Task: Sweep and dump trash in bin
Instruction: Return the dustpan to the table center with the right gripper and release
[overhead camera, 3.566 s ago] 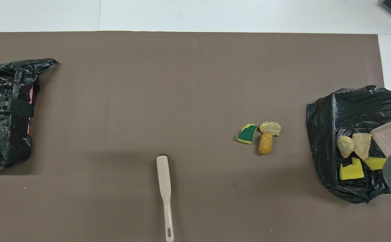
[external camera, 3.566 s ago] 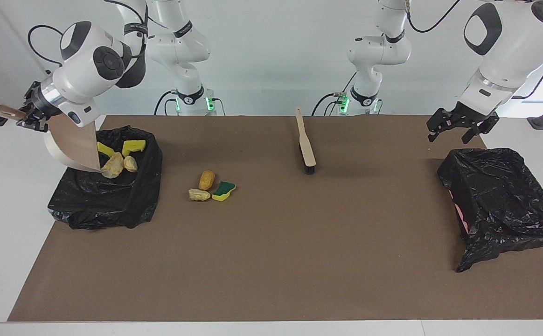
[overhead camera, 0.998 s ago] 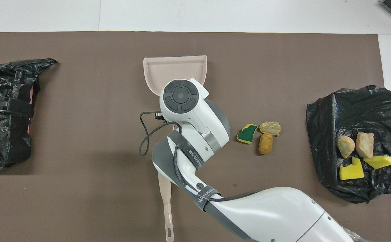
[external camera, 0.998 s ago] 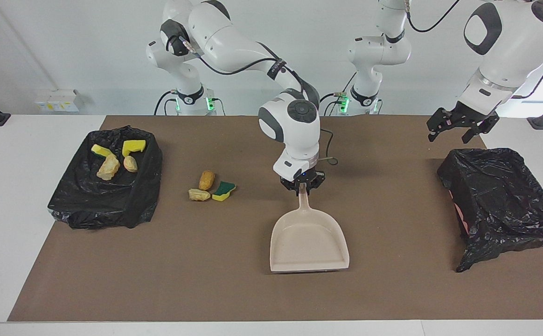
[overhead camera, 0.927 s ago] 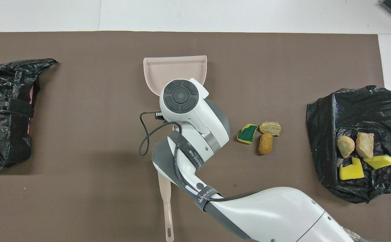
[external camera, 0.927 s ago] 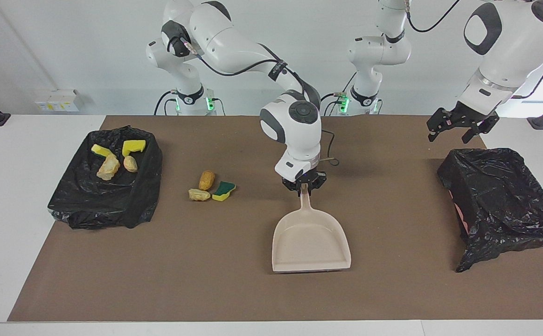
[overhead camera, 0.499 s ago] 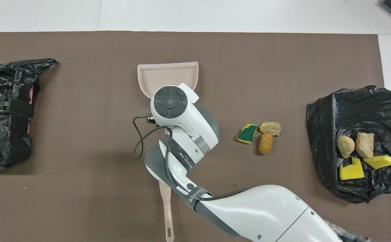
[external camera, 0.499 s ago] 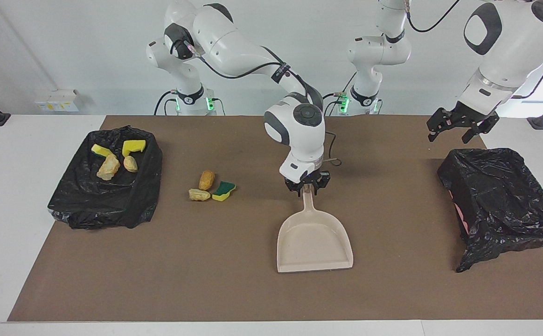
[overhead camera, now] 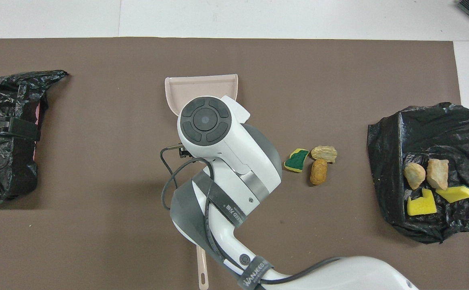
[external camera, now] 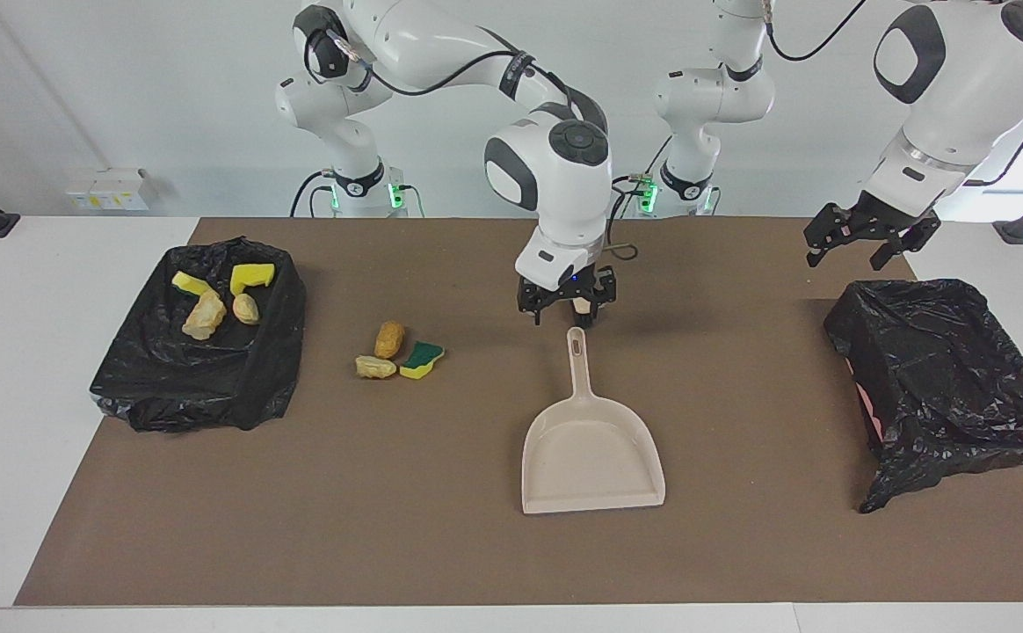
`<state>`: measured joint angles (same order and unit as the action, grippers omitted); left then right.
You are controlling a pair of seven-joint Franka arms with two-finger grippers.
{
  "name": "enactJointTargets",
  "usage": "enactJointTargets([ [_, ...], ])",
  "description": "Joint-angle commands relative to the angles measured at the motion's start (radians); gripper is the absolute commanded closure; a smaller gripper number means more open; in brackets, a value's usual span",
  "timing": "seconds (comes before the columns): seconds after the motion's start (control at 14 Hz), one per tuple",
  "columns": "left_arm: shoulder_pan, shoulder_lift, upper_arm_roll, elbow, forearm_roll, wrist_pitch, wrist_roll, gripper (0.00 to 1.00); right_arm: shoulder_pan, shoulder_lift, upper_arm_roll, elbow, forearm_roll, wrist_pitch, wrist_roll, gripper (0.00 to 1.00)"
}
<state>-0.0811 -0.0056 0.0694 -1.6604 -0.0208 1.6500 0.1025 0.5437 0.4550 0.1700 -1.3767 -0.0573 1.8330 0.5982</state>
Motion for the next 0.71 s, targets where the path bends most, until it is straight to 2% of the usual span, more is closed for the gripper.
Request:
enactJointTargets([
  [0.0, 0.004, -0.008, -0.003, 0.002, 0.021, -0.006, 0.008, 0.00, 0.013, -0.148, 0.003, -0.172, 0.095, -0.023, 0.003, 0.00],
  [0.21, 0.004, -0.008, -0.003, 0.002, 0.019, -0.006, 0.008, 0.00, 0.079, -0.245, 0.003, -0.327, 0.163, 0.020, 0.035, 0.00],
  [0.5, 0.004, -0.008, -0.003, 0.004, 0.019, -0.006, 0.009, 0.00, 0.129, -0.352, 0.003, -0.560, 0.283, 0.185, 0.040, 0.00],
  [0.64, -0.009, -0.026, -0.014, 0.004, 0.018, -0.012, 0.015, 0.00, 0.194, -0.349, 0.003, -0.645, 0.303, 0.271, 0.061, 0.00],
])
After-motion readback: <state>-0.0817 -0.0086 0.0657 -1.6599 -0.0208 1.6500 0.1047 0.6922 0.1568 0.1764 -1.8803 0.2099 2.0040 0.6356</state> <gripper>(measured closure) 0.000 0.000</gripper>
